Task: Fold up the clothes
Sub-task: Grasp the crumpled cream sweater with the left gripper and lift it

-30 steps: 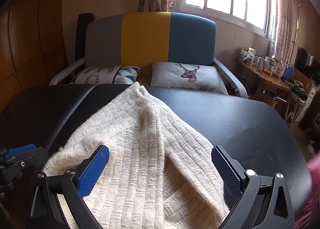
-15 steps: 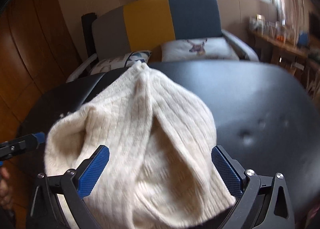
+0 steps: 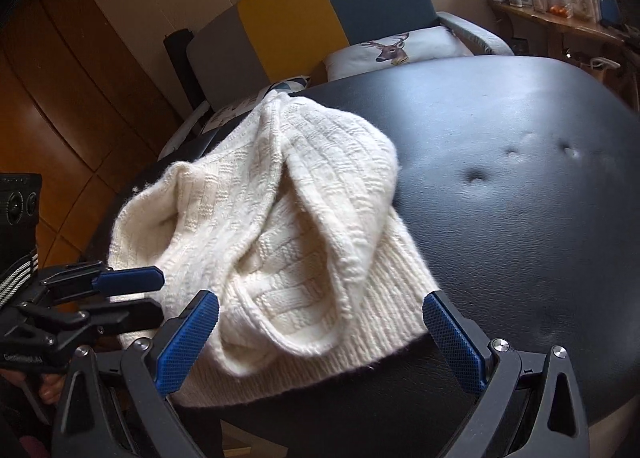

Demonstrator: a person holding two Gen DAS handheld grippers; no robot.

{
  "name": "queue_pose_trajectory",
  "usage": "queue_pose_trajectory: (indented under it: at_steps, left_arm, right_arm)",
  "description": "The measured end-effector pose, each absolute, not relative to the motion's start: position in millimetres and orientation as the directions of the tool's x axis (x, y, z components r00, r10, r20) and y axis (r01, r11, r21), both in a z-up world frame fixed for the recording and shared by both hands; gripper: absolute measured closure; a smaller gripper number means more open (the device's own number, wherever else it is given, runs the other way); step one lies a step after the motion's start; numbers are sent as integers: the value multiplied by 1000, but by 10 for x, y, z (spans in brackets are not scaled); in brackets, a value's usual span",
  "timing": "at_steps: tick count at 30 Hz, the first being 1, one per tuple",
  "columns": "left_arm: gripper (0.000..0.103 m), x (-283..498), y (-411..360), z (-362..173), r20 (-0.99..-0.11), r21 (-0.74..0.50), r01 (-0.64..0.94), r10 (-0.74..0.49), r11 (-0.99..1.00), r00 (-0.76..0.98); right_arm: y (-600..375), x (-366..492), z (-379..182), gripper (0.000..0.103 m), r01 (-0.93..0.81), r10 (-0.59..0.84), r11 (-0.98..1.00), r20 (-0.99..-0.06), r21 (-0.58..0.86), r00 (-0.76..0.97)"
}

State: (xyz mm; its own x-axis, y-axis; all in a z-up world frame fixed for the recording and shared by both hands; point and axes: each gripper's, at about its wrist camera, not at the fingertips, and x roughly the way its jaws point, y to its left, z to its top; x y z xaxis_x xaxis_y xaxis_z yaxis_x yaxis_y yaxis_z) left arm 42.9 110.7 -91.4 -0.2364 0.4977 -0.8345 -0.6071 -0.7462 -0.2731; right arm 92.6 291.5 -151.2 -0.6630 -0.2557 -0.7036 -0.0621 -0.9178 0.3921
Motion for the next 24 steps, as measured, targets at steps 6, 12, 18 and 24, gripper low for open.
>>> queue_pose_trajectory:
  at_steps: [6, 12, 18, 24]
  left_arm:
    - [59, 481, 1310, -1060, -880, -171, -599, 395, -782, -265]
    - [80, 526, 1401, -1188, -898, -74, -588, 310, -805, -312]
    - [93, 512, 1168, -1055, -861, -89, -573, 352, -815, -367]
    - [94, 432, 777, -844, -800, -165, -531, 428, -831, -421]
  right_arm:
    - [3023, 993, -1582, 0, -132, -159, -939, -742, 318, -651]
    - [3037, 1028, -1657, 0, -165, -107, -947, -754, 276, -648]
    - [3083, 1079, -1567, 0, -200, -59, -955, -798, 221, -600]
    - [3057, 1040, -1467, 0, -202, -51, -956, -800, 212, -597]
